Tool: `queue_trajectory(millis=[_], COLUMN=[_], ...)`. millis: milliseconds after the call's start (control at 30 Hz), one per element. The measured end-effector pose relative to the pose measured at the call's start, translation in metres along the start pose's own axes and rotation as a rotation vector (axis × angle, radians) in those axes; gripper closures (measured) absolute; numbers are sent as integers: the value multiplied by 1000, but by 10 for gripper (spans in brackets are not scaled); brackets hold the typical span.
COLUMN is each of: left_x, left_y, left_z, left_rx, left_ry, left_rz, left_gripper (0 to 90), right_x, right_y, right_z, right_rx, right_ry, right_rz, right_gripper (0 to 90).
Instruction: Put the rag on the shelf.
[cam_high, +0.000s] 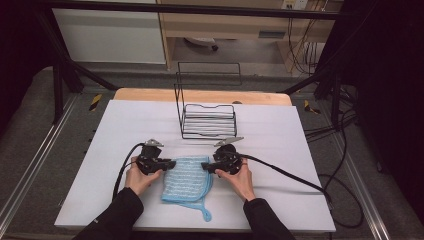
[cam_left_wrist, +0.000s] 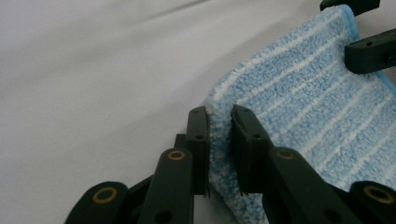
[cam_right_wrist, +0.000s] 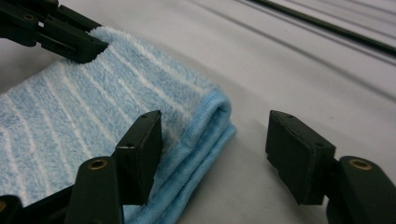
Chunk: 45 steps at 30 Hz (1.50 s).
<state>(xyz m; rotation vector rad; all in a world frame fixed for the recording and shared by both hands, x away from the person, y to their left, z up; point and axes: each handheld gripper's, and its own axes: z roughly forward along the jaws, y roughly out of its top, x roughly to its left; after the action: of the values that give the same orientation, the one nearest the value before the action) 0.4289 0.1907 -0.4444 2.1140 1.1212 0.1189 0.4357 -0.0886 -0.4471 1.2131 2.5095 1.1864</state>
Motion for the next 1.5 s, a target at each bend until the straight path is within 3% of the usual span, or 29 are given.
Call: queue_trajectory(millis=[167,400,633,1000,1233,1500], left_x=[1,2,3,2,-1,-10], left_y=[0,0,0,0,2,4], left_z=[0,0,-1,-4,-14,-33], left_rx=[1,-1,-7,-21,-67,-132], left_ry=[-8,-17,-27,-31,-40,-30], left_rz=[-3,-15,-26,-30,-33,-2], left_gripper=[770,770,774,810,813,812], right_x=[2,5,8,7,9,15], right_y=[-2,-3,-6,-8,-6,-3], right_z=[2,1,1,-3,-10,-25], right_rx=[15,34,26,6,-22,-83], right_ry=[29,68,77,108,115,135], right_rz=[35,91,123,157,147,139], right_gripper=[515,641,727,777,778,779])
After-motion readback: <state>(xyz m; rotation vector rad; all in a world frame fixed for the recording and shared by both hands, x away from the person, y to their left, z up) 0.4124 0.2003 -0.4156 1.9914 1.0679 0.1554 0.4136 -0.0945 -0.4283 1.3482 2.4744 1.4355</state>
